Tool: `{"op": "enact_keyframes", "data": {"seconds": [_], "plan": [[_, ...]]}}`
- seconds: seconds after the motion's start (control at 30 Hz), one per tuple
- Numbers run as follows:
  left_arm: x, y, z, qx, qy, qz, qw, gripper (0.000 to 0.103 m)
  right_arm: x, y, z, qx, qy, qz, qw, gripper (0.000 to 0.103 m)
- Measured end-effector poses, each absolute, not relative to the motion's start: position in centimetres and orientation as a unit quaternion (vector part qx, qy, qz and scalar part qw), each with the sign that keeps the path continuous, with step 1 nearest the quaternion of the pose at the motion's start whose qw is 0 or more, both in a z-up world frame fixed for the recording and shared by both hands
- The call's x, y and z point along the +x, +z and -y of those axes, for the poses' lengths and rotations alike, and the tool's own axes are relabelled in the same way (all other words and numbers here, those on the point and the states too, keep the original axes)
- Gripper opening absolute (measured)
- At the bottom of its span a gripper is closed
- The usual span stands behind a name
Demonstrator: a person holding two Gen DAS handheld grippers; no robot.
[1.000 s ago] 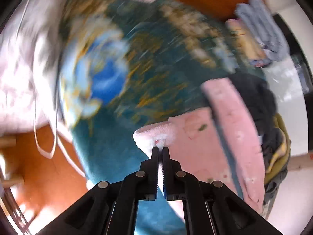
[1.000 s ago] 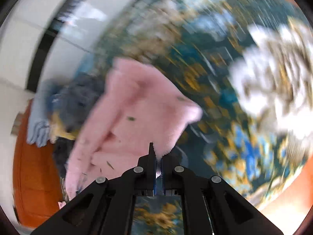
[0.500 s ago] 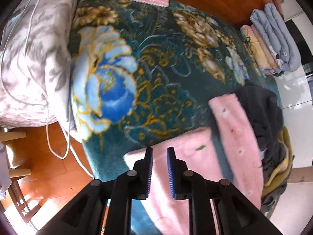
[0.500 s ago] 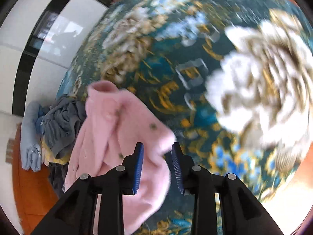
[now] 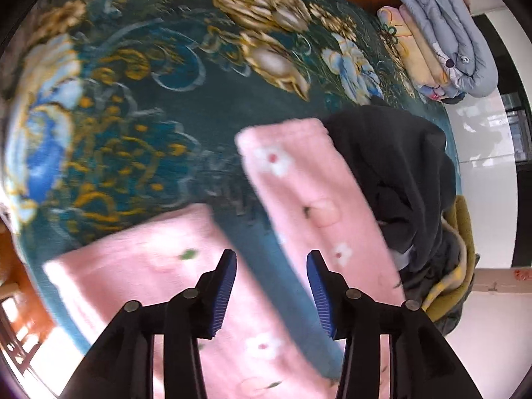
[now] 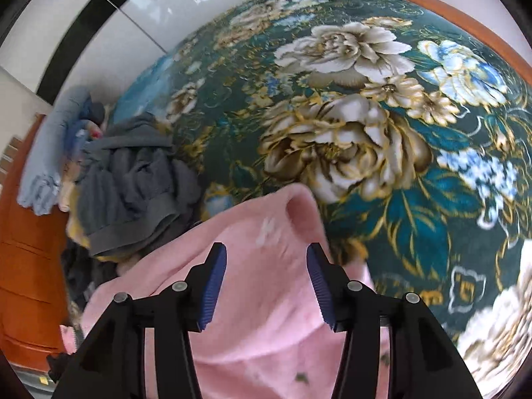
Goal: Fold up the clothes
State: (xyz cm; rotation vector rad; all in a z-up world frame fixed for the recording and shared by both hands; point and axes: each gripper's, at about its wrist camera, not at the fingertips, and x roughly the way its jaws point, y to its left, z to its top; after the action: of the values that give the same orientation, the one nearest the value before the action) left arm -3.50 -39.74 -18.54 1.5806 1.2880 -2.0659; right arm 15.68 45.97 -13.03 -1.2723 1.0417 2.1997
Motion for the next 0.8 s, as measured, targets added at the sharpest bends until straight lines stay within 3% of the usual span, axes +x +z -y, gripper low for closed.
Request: {"op": "enact_keyframes", "data": {"seconds": [0.2, 0.27, 0.33, 0.47, 0.53, 0.6, 0.8], "plan": [[-6.5, -21.9, 38.6, 0.568, -0.681, -0.438, 0.147, 0.051, 15.2, -16.4, -47.4, -0.476, 0.754, -0.406, 0.2, 0.051], [-7.0, -23.0, 38.6, 0.567, -0.672, -0.451, 0.154, 0.051, 15.0, -16.8, -47.3, -0.475, 0.751, -0.417, 0.191, 0.047], [-7.2, -23.8, 38.8, 0.558, -0.664, -0.469, 0.164, 0.051, 14.7, -16.6, -47.0, -0.477, 0.753, -0.418, 0.178, 0.009], [-8.0, -23.8, 38.9, 0.544, -0.675, -0.469, 0.17, 0.046, 13.8, -14.5, -46.7, -0.45, 0.778, -0.412, 0.153, 0.009], [-8.7, -23.7, 38.8, 0.543, -0.679, -0.466, 0.163, 0.029, 14.0, -12.5, -47.8, -0.399, 0.797, -0.422, 0.168, 0.008], [-9.4, -23.6, 38.9, 0.543, -0.682, -0.465, 0.156, 0.005, 13.9, -11.2, -48.7, -0.366, 0.807, -0.426, 0.182, 0.009], [-10.8, -20.2, 38.1, 0.524, -0.726, -0.427, 0.13, 0.004, 12.3, -11.1, -48.4, -0.384, 0.802, -0.417, 0.189, 0.009]]}}
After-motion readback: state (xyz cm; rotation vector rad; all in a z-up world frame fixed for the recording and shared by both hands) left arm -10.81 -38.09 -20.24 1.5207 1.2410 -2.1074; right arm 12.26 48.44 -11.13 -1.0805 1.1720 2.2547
